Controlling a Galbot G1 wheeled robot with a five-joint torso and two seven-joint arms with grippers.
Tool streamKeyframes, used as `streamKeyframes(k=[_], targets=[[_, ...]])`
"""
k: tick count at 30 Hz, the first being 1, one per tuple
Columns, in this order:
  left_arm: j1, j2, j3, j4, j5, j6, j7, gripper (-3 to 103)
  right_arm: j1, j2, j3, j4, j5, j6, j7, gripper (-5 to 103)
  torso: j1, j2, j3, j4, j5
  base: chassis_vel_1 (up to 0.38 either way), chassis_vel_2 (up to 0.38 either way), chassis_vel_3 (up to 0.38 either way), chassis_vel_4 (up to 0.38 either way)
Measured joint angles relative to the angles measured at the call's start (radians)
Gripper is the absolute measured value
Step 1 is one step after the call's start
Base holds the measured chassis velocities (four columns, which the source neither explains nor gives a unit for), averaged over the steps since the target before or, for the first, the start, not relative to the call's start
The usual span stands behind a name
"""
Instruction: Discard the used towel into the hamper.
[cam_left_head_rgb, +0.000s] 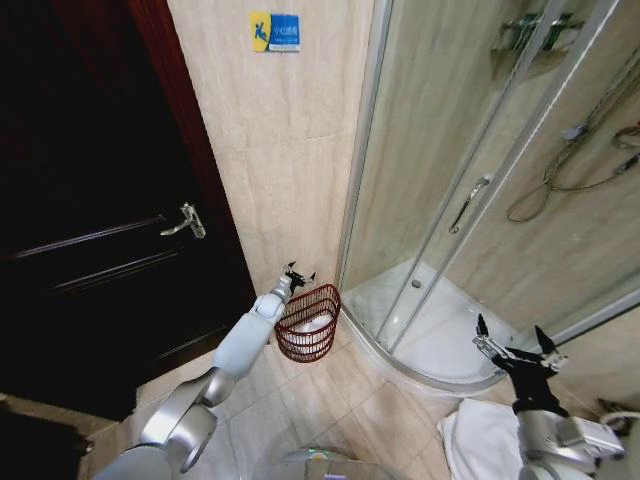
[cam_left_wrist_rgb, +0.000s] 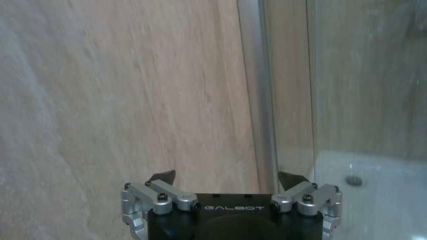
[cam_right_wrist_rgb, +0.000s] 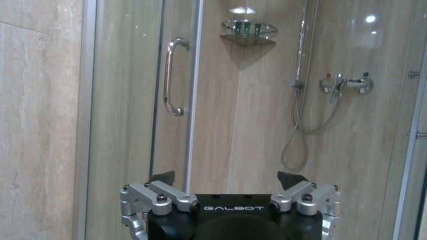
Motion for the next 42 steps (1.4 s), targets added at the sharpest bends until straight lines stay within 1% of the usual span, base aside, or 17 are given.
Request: streamKeyframes(k=[1,4,5,6,9,12,13,14,16,18,19,20,23,25,31,35,42], targets=[[0.0,0.0,0.0,0.0,0.0,0.0,0.0,100,0.0,0.0,0.0,0.0,0.0,0.0,0.0,100,0.0,0.0,0.0,0.0,0.0,0.0,0.0,0.0,0.0],[0.052,0.023,-0.024,-0.103,-0.044,-0.013,-0.019,100,-0.001,0.0,-0.003,0.0,0.002,0.001,0.0,100,0.0,0.0,0.0,0.0,0.0,0.0,0.0,0.0,0.0],[0.092,0.038,-0.048,-0.176,-0.064,-0.007,-0.031,100,-0.001,0.0,-0.005,0.0,0.003,0.001,0.0,100,0.0,0.0,0.0,0.0,-0.0001,0.0,0.0,0.0,0.0],[0.092,0.038,-0.048,-0.176,-0.064,-0.007,-0.031,100,-0.001,0.0,-0.005,0.0,0.003,0.001,0.0,100,0.0,0.0,0.0,0.0,-0.0001,0.0,0.0,0.0,0.0],[0.156,0.058,-0.092,-0.28,-0.093,0.01,-0.04,100,-0.001,0.0,-0.011,0.0,0.004,0.001,0.001,100,0.0,0.0,0.0,0.0001,0.0,0.0,0.0,0.0,0.0],[0.264,0.09,-0.176,-0.439,-0.13,0.024,-0.061,100,0.005,-0.004,-0.027,0.0,0.004,0.001,0.001,100,0.0,0.0,0.0,0.0003,-0.0002,0.0,0.0,0.0,0.0],[0.264,0.09,-0.176,-0.439,-0.13,0.024,-0.061,100,0.005,-0.004,-0.027,0.0,0.004,0.001,0.001,100,0.0,0.0,0.0,0.0003,-0.0002,0.0,0.0,0.0,0.0],[0.298,0.101,-0.211,-0.492,-0.142,0.027,-0.071,100,0.008,-0.007,-0.033,0.0,0.003,0.001,0.001,100,0.0,0.0,0.0,0.0003,0.0,0.0,0.0,0.0,0.0],[0.358,0.118,-0.269,-0.574,-0.161,0.029,-0.109,100,0.014,-0.011,-0.047,0.001,0.0,-0.002,0.001,100,0.0,0.0,0.0,0.0003,-0.0001,0.0,0.0,0.0,0.0],[0.372,0.121,-0.285,-0.593,-0.164,0.03,-0.123,100,0.015,-0.013,-0.05,0.002,0.0,-0.003,0.0,100,0.0,0.0,0.0,0.0003,-0.0002,0.0,0.0,0.0,0.0],[0.398,0.125,-0.314,-0.631,-0.164,0.034,-0.162,100,0.017,-0.016,-0.056,0.002,-0.002,-0.006,-0.003,100,0.0,0.0,0.0,0.0003,0.0,0.0,0.0,0.0,0.0],[0.398,0.125,-0.314,-0.631,-0.164,0.034,-0.162,100,0.017,-0.016,-0.056,0.002,-0.002,-0.006,-0.003,100,0.0,0.0,0.0,0.0003,0.0,0.0,0.0,0.0,0.0],[0.48,0.128,-0.386,-0.734,-0.166,0.051,-0.234,100,0.021,-0.028,-0.061,0.006,-0.013,-0.032,-0.02,100,0.0,0.0,0.0,-0.0003,0.0,0.0,0.0,0.0,0.0],[0.495,0.128,-0.399,-0.749,-0.166,0.053,-0.236,100,0.022,-0.031,-0.062,0.008,-0.014,-0.038,-0.021,100,0.0,0.0,0.0,-0.0001,-0.0001,0.0,0.0,0.0,0.0],[0.701,0.132,-0.578,-0.924,-0.213,0.072,-0.207,100,0.041,-0.058,-0.063,0.022,-0.015,-0.071,-0.021,100,0.0,0.0,0.0,0.0003,0.0,0.0,0.0,0.0,0.0],[0.783,0.115,-0.643,-0.987,-0.229,0.073,-0.202,100,0.046,-0.057,-0.07,0.031,-0.016,-0.075,-0.022,100,0.0,0.0,0.0,0.0004,0.0,0.0,0.0,0.0,0.0],[0.844,0.076,-0.688,-1.039,-0.216,0.089,-0.222,100,0.029,-0.024,-0.087,0.058,-0.033,-0.066,-0.05,100,0.0,0.0,0.0,0.0,-0.0001,0.0,0.0,0.0,0.0]])
